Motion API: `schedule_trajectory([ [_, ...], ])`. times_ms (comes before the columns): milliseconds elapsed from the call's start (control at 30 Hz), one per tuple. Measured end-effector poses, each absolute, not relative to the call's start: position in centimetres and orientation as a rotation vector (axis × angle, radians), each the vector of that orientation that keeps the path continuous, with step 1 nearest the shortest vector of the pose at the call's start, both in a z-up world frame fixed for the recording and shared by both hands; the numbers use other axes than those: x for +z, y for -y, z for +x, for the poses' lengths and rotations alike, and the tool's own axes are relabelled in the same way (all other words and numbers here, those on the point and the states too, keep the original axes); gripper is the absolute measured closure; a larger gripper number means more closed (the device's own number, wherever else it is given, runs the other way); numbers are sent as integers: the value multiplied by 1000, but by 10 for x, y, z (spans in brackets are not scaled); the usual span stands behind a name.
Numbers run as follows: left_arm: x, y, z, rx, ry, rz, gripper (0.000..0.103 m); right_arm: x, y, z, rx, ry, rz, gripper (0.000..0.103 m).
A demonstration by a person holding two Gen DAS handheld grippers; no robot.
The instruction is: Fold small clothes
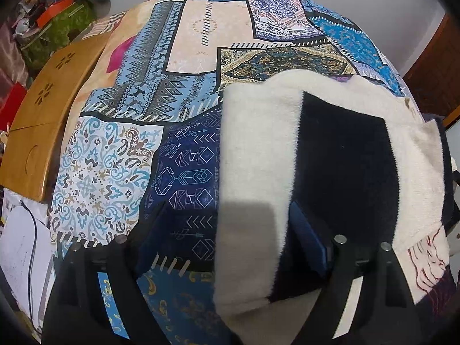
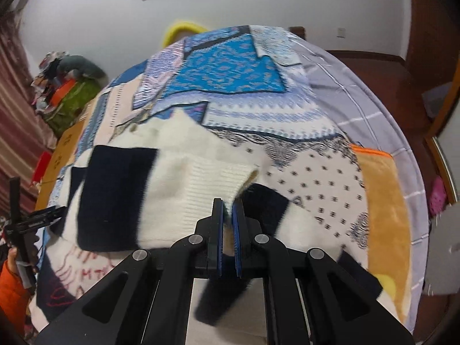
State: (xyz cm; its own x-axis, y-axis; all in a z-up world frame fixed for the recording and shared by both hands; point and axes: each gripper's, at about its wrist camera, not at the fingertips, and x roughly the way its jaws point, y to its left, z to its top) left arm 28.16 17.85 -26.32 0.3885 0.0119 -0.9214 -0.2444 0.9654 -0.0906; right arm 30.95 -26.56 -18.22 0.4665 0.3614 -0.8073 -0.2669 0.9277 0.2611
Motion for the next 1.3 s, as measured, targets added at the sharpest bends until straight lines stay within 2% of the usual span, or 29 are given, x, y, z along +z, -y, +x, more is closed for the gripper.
schedule_trajectory([
  [300,-263,-179,282,171,-1169,-219,18,-170,284,305,322,-992,94,97],
  [467,-264,-181,281,180,-1171,-227,13,-166,299,303,283,-992,69,98],
  [833,-255,-180,280,203,-1181,-203,13,-155,335,285,245,-997,104,97],
  [933,-246,-177,278,223,-1161,-173,14,-145,336,277,259,-983,87,84],
  [1000,-236,-174,276,221,-1137,-167,14,-139,337,271,258,-964,76,57],
  [1067,-225,-169,273,210,-1115,-168,14,-135,339,266,255,-939,68,47],
  [1167,-207,-161,268,182,-1085,-168,14,-133,347,259,235,-928,60,39],
  [1300,-188,-145,263,140,-1053,-153,14,-141,370,250,179,-967,59,39],
])
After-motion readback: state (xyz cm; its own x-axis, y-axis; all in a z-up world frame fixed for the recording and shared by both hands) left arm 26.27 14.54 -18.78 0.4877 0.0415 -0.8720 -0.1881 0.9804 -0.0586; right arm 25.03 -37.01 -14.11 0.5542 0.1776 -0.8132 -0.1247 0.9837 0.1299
